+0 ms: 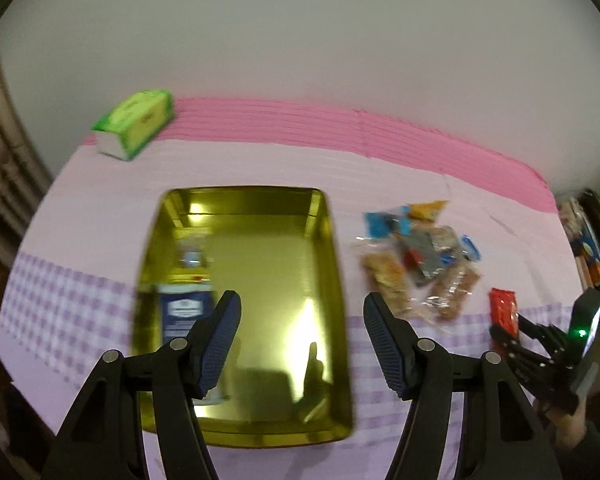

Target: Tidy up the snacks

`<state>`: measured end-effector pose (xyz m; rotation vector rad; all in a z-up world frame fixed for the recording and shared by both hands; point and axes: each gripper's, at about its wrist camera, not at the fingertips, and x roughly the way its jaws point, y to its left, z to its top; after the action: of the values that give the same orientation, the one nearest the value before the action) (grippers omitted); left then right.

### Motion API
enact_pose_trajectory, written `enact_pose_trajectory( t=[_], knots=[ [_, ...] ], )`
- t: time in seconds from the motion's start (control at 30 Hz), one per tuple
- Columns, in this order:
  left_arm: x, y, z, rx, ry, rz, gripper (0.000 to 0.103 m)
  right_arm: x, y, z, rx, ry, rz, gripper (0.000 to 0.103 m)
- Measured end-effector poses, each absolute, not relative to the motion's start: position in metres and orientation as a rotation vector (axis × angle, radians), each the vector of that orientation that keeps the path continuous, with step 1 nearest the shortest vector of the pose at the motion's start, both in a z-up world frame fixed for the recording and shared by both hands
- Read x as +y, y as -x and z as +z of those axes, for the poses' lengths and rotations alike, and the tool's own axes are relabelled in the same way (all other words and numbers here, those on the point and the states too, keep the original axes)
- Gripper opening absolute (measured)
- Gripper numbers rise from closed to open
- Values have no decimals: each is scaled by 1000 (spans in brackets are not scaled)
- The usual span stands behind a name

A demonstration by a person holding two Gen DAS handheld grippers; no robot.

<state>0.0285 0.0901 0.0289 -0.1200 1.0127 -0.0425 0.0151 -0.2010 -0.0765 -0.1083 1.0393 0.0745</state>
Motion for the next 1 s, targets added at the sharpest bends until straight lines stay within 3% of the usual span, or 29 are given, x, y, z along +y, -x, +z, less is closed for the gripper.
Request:
enact_pose_trajectory(
  t=[0.6,1.0],
  knots=[
    [2,-103,-23,1198,87,-41,63,-241,-35,-74,1070,62,8,47],
    [-10,-129,-60,1267,73,16,57,-244,-42,-73,1092,54,10,47]
  ],
)
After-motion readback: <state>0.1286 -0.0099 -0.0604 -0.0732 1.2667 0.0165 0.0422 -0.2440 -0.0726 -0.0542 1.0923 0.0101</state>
